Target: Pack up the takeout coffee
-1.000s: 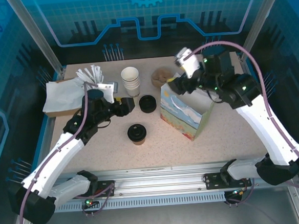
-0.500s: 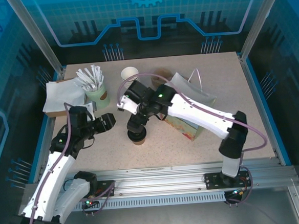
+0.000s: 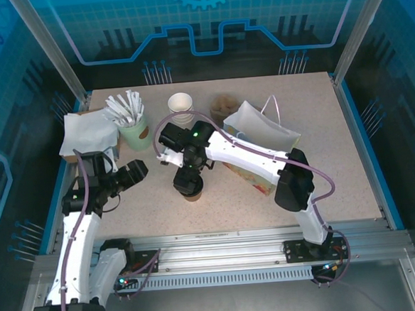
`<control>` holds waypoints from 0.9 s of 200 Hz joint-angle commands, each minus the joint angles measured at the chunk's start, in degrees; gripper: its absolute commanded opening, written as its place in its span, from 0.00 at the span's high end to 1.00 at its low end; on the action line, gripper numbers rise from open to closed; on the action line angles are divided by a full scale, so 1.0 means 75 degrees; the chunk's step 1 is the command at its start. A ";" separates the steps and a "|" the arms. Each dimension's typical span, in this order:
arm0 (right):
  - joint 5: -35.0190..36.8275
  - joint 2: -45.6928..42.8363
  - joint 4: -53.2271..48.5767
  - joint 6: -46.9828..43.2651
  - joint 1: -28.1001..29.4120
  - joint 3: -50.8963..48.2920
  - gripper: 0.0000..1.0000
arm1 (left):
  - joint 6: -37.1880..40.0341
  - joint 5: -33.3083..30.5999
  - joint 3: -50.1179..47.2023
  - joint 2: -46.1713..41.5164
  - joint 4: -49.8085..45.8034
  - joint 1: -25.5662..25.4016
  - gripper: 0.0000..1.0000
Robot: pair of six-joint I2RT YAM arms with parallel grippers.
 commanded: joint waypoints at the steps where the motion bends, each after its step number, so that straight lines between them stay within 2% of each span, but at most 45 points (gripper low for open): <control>1: 0.0094 0.0321 -0.0550 0.0131 0.0132 0.0390 0.05 | 0.0268 0.0333 -0.0118 0.0001 -0.0136 0.0116 0.20; 180: 0.0021 0.1152 -0.0839 0.0102 0.0250 0.0856 0.12 | 0.0284 0.0615 -0.0275 -0.0007 0.0077 0.0134 0.19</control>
